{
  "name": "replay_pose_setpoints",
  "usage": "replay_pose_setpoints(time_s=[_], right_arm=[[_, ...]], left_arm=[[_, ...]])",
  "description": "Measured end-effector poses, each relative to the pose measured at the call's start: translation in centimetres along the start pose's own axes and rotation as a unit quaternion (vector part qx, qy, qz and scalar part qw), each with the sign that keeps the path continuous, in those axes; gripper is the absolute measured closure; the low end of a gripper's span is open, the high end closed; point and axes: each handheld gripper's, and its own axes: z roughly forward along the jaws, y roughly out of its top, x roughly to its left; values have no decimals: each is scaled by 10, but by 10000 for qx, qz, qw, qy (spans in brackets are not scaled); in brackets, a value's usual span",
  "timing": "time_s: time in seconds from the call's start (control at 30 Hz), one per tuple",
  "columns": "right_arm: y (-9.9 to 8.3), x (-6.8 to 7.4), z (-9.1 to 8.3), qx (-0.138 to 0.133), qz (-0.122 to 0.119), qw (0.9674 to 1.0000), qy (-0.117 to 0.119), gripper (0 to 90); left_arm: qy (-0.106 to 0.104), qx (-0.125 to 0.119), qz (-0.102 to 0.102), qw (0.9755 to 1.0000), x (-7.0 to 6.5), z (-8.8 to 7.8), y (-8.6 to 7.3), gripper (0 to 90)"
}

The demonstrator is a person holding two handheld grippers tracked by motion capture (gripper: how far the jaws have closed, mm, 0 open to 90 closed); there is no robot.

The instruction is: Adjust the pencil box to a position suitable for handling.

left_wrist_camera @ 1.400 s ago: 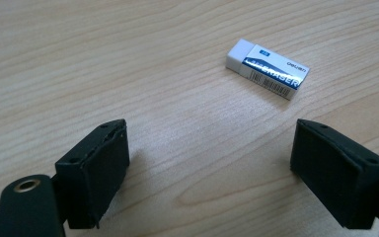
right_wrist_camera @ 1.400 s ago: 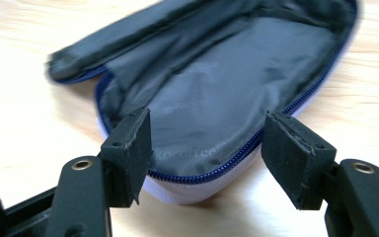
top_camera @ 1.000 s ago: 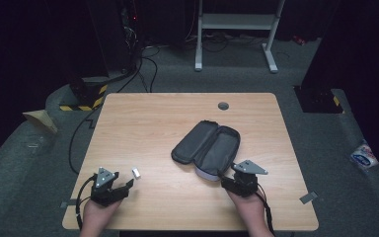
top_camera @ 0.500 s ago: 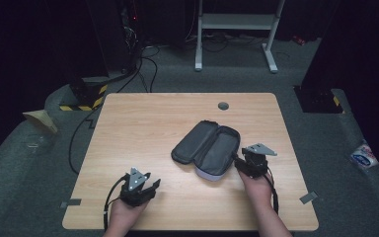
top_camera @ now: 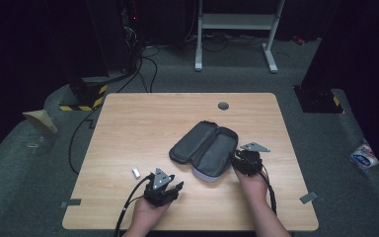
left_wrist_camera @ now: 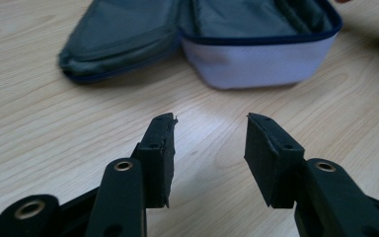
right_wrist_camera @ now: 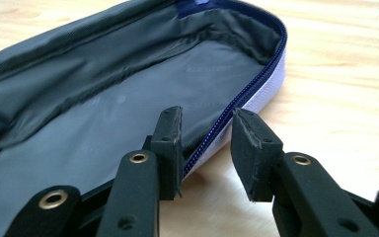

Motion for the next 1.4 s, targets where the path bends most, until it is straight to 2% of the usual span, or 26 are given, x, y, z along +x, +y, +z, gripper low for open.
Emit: replay_pose_setpoints(time_s=[0.1, 0.17, 0.27, 0.4, 0.47, 0.57, 0.63, 0.77, 0.8, 0.83, 0.97, 1.07, 1.1, 1.17, 1.4], right_arm=[[-9, 11, -7, -17, -19, 9999, 127, 638], [-16, 21, -12, -46, -96, 9996, 243, 627], [-25, 38, -18, -94, -125, 9987, 480, 607], [-29, 61, -25, -152, -357, 9965, 739, 593], [-27, 65, -29, -265, -408, 9959, 768, 583], [-17, 57, -31, -406, -406, 9968, 564, 575], [-7, 45, -28, -454, -372, 9976, 373, 575], [15, 18, -13, -376, -232, 9990, -21, 588], [19, 15, -9, -305, -156, 9994, -51, 593], [22, 12, -3, -244, -207, 9995, -67, 598], [25, 15, 14, 29, -335, 9994, -71, 646], [21, 17, 17, 138, -371, 9991, -132, 736], [18, 17, 17, 137, -383, 9991, -129, 754], [12, 17, 13, 146, -401, 9990, -100, 767], [-11, 25, -11, -9, -406, 9991, 140, 747]], left_arm=[[0, -39, -38, 10000, -2, 4, 2, 550], [62, -7, 8, 10000, -1, 6, 2, 550], [105, 4, -51, 9999, 2, 6, 2, 551], [321, -51, -206, 9993, 13, 3, 1, 554], [434, -79, -222, 9988, 16, 0, 1, 559], [488, -291, -349, 9978, 19, -10, 3, 567], [489, -433, -292, 9974, 16, -16, 7, 558], [375, -590, -443, 9966, 5, -16, 15, 427], [354, -582, -458, 9966, 2, -13, 15, 402], [305, -544, -520, 9967, -1, -10, 15, 375], [297, -343, -446, 9980, -7, -1, 13, 355], [286, -213, -506, 9981, -4, 4, 12, 376], [258, -168, -555, 9980, -2, 5, 12, 386], [328, -120, -559, 9978, 3, 6, 11, 412], [574, -102, -618, 9964, 28, 5, 13, 500]])
